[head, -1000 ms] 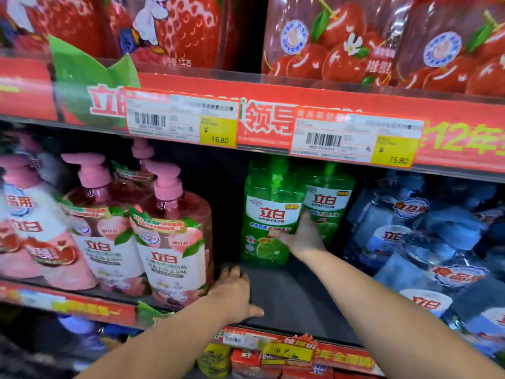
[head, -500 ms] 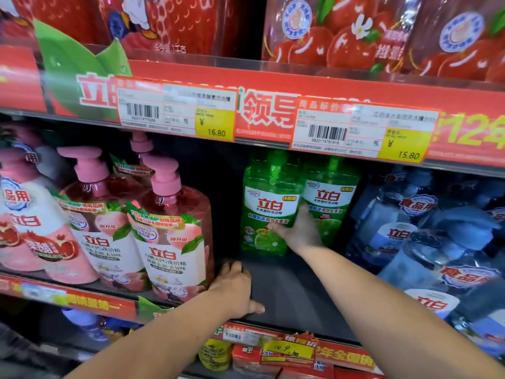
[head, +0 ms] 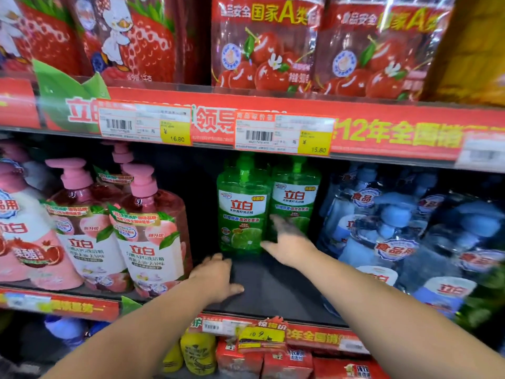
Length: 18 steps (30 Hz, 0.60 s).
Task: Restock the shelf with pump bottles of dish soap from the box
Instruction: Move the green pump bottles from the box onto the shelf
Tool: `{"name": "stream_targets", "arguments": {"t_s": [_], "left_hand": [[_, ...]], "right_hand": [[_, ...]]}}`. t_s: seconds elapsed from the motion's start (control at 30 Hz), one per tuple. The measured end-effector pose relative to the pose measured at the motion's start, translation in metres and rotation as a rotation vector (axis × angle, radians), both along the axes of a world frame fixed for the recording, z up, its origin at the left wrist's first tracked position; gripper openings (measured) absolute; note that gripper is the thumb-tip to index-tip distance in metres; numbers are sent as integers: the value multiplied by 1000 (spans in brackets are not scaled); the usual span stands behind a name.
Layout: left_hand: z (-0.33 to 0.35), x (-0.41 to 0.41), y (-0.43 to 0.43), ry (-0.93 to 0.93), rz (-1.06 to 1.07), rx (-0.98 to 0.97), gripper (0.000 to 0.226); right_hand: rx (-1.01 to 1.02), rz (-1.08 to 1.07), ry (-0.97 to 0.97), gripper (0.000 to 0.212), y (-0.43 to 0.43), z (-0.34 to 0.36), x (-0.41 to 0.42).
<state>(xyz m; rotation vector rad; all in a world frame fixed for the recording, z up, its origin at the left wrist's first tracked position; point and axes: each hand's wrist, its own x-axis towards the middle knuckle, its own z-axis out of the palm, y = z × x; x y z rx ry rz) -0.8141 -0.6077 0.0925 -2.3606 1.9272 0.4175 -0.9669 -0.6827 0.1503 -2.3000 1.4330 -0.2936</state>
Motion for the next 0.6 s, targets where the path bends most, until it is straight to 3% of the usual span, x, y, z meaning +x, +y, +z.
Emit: {"name": "stream_targets", "arguments": {"t_s": [0.17, 0.6], "left_hand": [[18, -11, 7, -1, -12, -159, 71], [21, -15, 102, -40, 11, -166, 66]], "right_hand": [[-127, 128, 289, 70, 25, 0, -25], [-177, 333, 347, 74, 102, -17, -10]]}}
